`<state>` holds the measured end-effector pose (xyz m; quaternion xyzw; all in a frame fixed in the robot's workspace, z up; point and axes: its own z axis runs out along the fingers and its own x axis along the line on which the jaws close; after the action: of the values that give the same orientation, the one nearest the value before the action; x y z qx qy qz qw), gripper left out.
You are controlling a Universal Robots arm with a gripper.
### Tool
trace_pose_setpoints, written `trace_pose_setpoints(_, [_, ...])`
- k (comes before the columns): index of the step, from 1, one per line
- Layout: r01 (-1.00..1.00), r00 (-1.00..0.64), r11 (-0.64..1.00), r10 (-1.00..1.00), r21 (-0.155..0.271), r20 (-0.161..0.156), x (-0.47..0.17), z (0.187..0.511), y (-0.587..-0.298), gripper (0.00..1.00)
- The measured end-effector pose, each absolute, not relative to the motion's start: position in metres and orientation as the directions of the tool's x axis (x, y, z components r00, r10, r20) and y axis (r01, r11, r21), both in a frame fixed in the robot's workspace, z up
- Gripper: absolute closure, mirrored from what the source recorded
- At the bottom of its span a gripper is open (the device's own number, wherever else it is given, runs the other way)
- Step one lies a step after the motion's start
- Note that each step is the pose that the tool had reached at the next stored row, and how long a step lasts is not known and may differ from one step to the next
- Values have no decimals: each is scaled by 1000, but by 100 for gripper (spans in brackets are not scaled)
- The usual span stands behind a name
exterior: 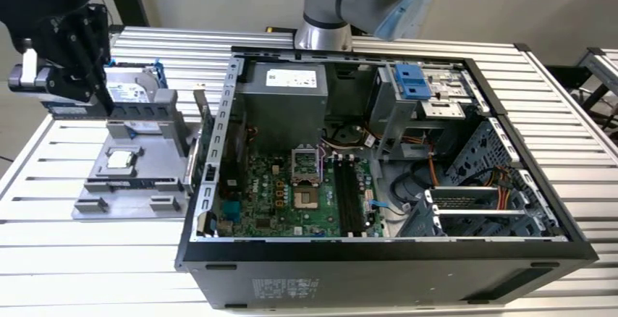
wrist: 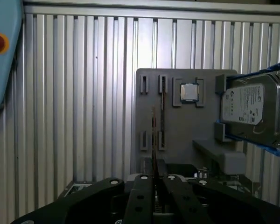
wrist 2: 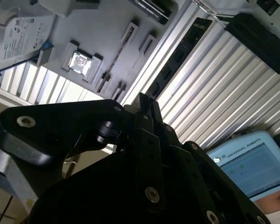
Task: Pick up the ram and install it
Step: 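Pick up the ram and move it above insertion slot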
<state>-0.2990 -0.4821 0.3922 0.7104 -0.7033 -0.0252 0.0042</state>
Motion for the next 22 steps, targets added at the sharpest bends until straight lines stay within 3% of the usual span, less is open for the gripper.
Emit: trace_pose_setpoints(22, [-1000,12,-12,-999,-18,-29,-232,391,-482,100])
